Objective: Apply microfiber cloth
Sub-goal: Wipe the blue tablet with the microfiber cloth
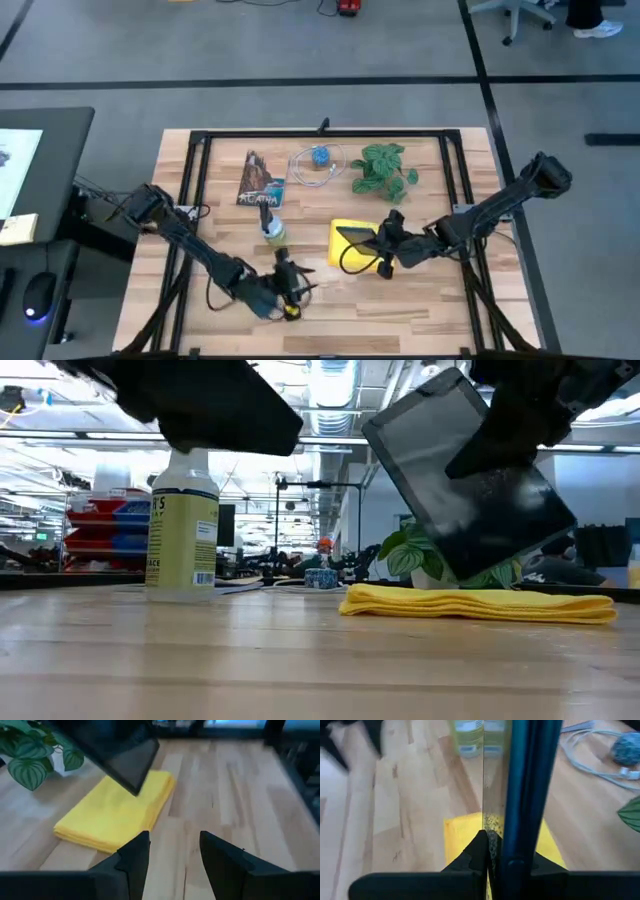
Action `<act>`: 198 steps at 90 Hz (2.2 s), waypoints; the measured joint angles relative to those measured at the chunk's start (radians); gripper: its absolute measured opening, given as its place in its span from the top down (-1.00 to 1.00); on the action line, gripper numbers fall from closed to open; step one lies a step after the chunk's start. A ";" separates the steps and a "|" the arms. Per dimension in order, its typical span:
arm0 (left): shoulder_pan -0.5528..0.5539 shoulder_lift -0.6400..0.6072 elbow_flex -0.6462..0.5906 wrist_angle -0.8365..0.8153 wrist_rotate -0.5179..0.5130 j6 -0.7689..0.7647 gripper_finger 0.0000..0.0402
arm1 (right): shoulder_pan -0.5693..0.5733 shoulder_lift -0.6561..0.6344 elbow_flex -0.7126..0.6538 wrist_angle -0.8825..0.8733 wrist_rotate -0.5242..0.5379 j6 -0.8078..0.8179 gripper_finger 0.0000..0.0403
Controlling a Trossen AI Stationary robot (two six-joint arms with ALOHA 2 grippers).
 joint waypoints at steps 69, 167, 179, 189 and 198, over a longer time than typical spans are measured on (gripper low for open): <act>0.165 -0.031 -0.074 0.288 0.155 0.202 0.24 | -0.142 0.104 0.088 -0.163 -0.205 -0.122 0.90; 0.386 -0.012 0.053 -0.095 0.391 0.263 -0.21 | -0.208 0.115 0.237 -0.471 -0.389 -0.157 0.90; 0.348 -0.013 0.052 -0.267 0.303 0.159 -0.20 | -0.208 0.115 0.237 -0.464 -0.389 -0.157 0.90; 0.314 -0.013 0.053 -0.402 0.195 0.077 -0.18 | -0.208 0.115 0.237 -0.468 -0.389 -0.157 0.90; 0.297 -0.013 0.052 -0.537 0.151 -0.008 -0.16 | -0.206 0.115 0.237 -0.468 -0.389 -0.157 0.90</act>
